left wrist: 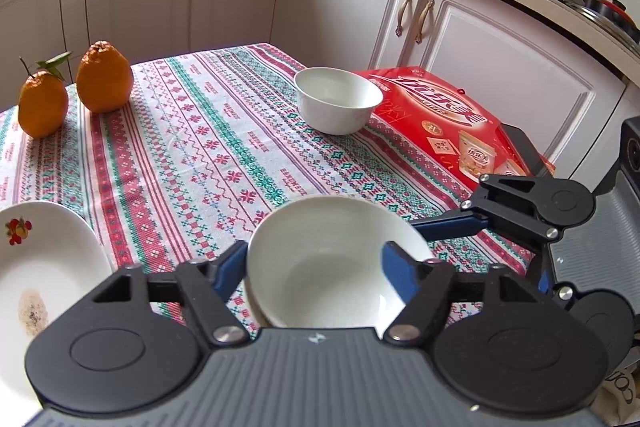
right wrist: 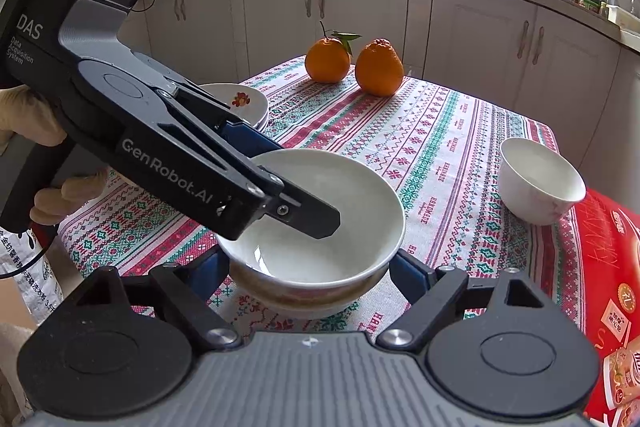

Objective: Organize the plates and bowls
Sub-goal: 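Lower the held bowl into the placed bowl and open the left tool, then move the left tool to the white bowl by the red box and grasp its rim, then lift the white bowl with the left tool and carry it over the bowl stack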

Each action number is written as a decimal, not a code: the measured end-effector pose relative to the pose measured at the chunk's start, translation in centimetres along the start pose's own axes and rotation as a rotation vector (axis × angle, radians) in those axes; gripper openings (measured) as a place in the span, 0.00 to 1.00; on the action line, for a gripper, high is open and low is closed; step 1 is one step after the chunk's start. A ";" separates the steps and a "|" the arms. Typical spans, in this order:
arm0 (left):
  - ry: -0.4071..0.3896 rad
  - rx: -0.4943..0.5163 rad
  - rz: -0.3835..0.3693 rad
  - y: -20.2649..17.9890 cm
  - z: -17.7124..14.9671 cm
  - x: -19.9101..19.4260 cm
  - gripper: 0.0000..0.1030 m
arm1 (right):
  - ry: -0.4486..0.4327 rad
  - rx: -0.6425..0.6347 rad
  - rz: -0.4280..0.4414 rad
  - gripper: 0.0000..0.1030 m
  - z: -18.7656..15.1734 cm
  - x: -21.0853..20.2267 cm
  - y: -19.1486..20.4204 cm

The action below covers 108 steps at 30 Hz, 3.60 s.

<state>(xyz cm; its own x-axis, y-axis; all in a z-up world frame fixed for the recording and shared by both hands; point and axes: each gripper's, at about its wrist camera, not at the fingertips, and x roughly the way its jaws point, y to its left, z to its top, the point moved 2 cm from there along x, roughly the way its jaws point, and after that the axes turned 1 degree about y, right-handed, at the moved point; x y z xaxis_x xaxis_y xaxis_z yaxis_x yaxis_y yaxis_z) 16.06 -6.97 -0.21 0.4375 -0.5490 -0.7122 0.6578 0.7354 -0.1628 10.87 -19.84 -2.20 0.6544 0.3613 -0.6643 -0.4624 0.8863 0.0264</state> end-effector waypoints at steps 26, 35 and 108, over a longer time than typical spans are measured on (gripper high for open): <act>-0.096 0.207 0.106 -2.3 3.8 -2.7 0.99 | -0.112 0.063 -0.150 1.00 -1.0 -5.7 -4.3; -0.079 0.206 0.075 -1.8 7.2 1.2 0.99 | -0.095 0.108 -0.223 1.00 -1.3 -4.5 -8.7; 0.146 0.166 -0.120 -1.5 15.7 18.7 0.61 | -0.051 0.088 -0.161 0.84 2.2 5.4 -19.5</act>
<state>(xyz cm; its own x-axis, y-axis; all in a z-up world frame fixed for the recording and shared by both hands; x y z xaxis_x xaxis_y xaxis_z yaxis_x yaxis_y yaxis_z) 32.93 -24.56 -2.54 0.2653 -0.5563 -0.7875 0.7968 0.5864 -0.1458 24.73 -34.52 -4.68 0.7460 0.2246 -0.6269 -0.2963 0.9550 -0.0105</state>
